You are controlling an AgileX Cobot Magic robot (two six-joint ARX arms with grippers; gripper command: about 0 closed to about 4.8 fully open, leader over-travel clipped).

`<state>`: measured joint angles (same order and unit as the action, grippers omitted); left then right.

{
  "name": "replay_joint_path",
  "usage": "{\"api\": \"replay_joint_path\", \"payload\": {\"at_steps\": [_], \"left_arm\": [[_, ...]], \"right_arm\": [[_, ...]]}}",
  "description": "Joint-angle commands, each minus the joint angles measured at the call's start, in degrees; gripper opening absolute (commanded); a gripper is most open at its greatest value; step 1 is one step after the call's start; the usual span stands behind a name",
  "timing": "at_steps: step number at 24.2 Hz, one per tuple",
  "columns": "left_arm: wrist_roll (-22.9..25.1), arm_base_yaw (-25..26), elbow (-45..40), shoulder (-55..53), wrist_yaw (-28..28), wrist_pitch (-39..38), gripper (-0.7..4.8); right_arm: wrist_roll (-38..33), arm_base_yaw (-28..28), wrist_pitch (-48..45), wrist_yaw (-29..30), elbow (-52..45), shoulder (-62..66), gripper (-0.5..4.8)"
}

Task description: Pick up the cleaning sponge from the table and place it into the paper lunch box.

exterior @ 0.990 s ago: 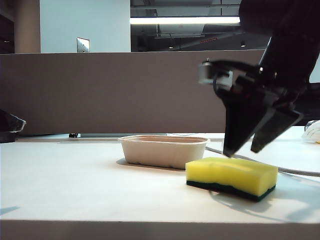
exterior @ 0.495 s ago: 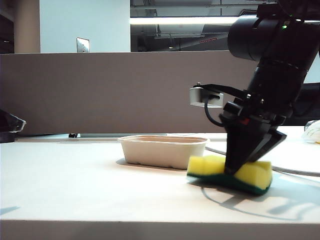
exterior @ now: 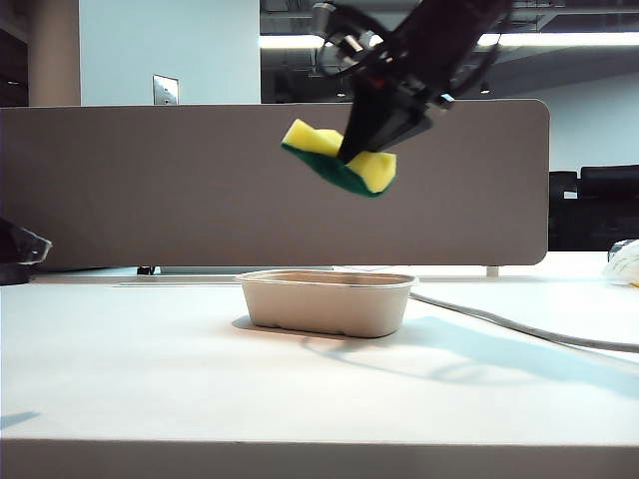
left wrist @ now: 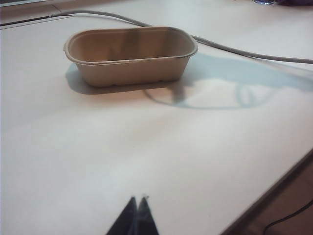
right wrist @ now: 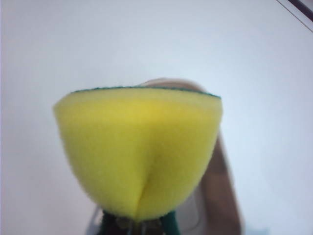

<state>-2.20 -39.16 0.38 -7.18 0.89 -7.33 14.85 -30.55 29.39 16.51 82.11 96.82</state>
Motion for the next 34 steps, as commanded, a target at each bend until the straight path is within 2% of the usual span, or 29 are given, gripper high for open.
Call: {"api": "replay_joint_path", "payload": {"at_steps": [1, 4, 6, 7, 8, 10, 14, 17, 18, 20, 21, 22, 23, 24, 25, 27, 33, 34], "left_arm": [[0.1, 0.0, 0.0, -0.1, 0.0, 0.5, -0.05], [0.0, 0.0, 0.0, -0.1, 0.0, 0.5, -0.05], [0.0, 0.0, 0.0, -0.1, 0.0, 0.5, -0.05], [0.0, 0.0, 0.0, -0.1, 0.0, 0.6, -0.05], [0.0, 0.0, 0.0, -0.1, 0.0, 0.5, -0.05], [0.0, 0.0, 0.0, -0.1, 0.0, 0.5, -0.05], [0.1, 0.0, 0.0, -0.1, 0.0, 0.5, -0.05], [0.1, 0.0, 0.0, -0.1, 0.0, 0.5, -0.05], [0.0, 0.0, 0.0, -0.1, 0.0, 0.5, -0.05], [0.1, 0.0, 0.0, -0.1, 0.0, 0.5, -0.05], [0.1, 0.0, 0.0, -0.1, 0.0, 0.5, -0.05], [0.1, 0.1, 0.0, -0.1, 0.0, 0.5, -0.05], [0.1, 0.3, 0.0, -0.1, 0.0, 0.5, -0.05], [0.1, 1.7, 0.0, -0.1, -0.7, 0.5, -0.05], [0.1, 2.8, 0.0, -0.1, -1.3, 0.5, -0.05], [0.1, 9.0, 0.0, 0.0, -3.0, 0.5, -0.05], [0.1, 23.0, 0.0, 0.1, -3.2, 0.6, -0.05], [0.1, 27.2, 0.0, 0.1, -3.3, 0.5, -0.05]], "right_arm": [[0.9, -0.1, 5.7, 0.1, 10.4, 9.6, -0.02], [0.8, -0.1, 9.6, 0.1, 17.1, 16.9, -0.02], [0.8, -0.1, 10.1, 0.1, 17.6, 18.8, 0.1], [0.8, -0.1, 10.1, 0.1, 17.6, 19.4, 0.76], [0.8, -0.1, 10.0, 0.1, 17.6, 19.8, 1.83], [0.8, -0.1, 9.9, 0.1, 17.6, 20.2, 3.19], [0.8, -0.1, 9.8, 0.0, 17.8, 20.0, 3.72], [0.8, 0.0, 10.3, 0.0, 18.1, 19.8, 4.66], [0.8, 0.0, 10.6, 0.0, 18.1, 19.5, 4.72], [0.3, 0.0, 11.8, 0.1, 18.1, 18.0, 4.55], [0.0, 0.0, 12.4, 0.1, 18.1, 17.0, 3.83], [-0.4, 0.0, 12.8, 0.2, 18.1, 16.2, 2.56], [-1.0, 0.0, 13.3, 0.2, 18.1, 15.2, 0.65], [-1.3, 0.0, 14.3, 1.2, 18.1, 12.6, -0.14], [-1.3, 0.0, 14.7, 1.4, 18.0, 11.3, -0.02], [-1.5, 0.0, 16.6, 1.4, 18.0, 6.8, -0.05], [-4.7, 0.0, 18.4, 1.4, 17.5, -2.7, -0.05], [-6.0, -0.1, 17.4, 1.2, 16.5, -5.9, -0.05]]}}
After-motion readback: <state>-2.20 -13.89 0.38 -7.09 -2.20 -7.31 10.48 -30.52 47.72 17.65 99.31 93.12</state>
